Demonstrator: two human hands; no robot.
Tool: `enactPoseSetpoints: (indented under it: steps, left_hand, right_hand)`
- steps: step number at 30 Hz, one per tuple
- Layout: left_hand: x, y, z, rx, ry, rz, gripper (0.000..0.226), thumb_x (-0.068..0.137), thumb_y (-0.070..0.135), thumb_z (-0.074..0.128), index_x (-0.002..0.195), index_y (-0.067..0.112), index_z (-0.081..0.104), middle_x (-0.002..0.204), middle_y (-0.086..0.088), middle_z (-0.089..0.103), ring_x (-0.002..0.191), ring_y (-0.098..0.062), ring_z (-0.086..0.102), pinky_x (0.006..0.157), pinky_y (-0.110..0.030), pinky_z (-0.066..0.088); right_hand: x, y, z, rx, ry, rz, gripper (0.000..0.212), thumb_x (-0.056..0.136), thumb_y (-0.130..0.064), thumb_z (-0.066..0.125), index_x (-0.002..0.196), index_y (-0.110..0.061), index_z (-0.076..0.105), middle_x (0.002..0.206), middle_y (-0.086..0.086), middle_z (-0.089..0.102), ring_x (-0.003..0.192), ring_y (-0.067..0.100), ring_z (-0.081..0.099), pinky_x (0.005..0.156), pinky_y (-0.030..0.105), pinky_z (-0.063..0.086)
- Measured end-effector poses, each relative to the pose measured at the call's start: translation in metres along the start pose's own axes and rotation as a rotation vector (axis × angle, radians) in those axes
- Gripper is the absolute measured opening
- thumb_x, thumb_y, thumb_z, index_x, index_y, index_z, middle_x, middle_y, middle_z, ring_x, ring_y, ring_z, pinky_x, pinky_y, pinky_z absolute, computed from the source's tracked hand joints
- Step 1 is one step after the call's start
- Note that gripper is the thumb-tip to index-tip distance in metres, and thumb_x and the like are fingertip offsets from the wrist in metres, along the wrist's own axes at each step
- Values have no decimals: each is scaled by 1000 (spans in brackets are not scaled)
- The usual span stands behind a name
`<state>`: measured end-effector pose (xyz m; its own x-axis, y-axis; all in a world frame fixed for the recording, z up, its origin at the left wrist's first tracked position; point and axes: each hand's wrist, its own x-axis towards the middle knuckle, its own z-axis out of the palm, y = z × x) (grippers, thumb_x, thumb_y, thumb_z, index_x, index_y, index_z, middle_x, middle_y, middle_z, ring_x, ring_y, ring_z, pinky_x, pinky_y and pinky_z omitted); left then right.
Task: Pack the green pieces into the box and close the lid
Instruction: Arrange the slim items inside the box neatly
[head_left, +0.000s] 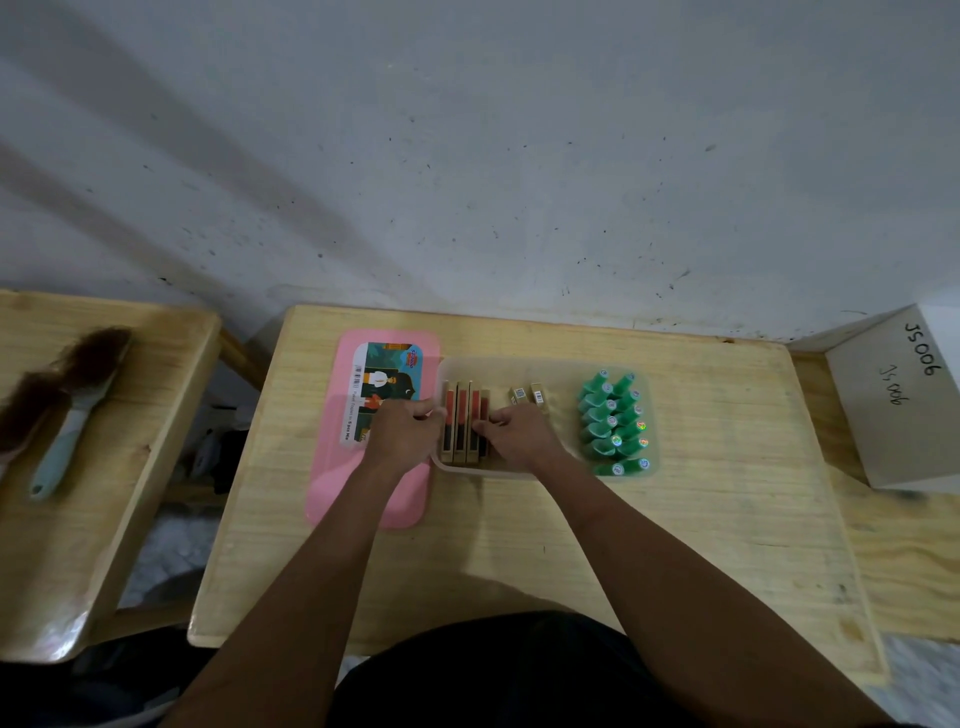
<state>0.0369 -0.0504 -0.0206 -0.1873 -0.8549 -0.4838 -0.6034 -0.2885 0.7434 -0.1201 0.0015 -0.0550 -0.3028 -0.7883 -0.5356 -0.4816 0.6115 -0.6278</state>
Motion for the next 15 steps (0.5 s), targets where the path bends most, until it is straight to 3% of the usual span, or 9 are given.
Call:
enactPoseSetpoints:
  steps: [3, 5, 7, 10, 15]
  left_hand:
    - [0, 0, 0, 4, -5, -3, 40, 91, 20, 62, 129, 6, 57, 123, -13, 62, 108, -27, 62, 86, -43, 57]
    - [0, -1, 0, -2, 3, -4, 40, 91, 20, 62, 128, 6, 58, 124, -13, 62, 111, -27, 60, 89, -43, 56]
    - [1, -1, 1, -2, 14, 4, 39, 91, 20, 61, 128, 5, 58, 125, -13, 62, 111, -25, 59, 89, -38, 56]
    - [0, 0, 2, 4, 12, 16, 38, 92, 18, 60, 128, 4, 57, 124, -12, 61, 100, -19, 58, 78, -31, 56]
    - [1, -2, 1, 23, 14, 17, 38, 92, 18, 61, 128, 5, 58, 122, -14, 62, 86, -16, 59, 77, -34, 57]
  right_hand:
    - [-4, 1, -6, -18, 43, -9, 29, 93, -35, 60, 109, -15, 74, 94, 5, 75, 73, 13, 64, 74, 27, 52]
    - [-8, 2, -15, -105, 225, 5, 28, 91, -36, 59, 110, -22, 73, 104, 0, 74, 89, 17, 68, 81, 33, 55]
    - [-11, 4, -25, -268, 356, 29, 23, 90, -39, 57, 106, -29, 71, 103, -6, 72, 95, 18, 67, 79, 33, 54]
    - [-12, 8, -28, -499, 330, 20, 20, 88, -39, 58, 100, -26, 69, 96, -2, 70, 90, 22, 67, 71, 32, 48]
    - [-12, 5, -20, -723, 306, -36, 19, 93, -30, 54, 100, -17, 66, 94, 4, 69, 86, 25, 67, 61, 30, 40]
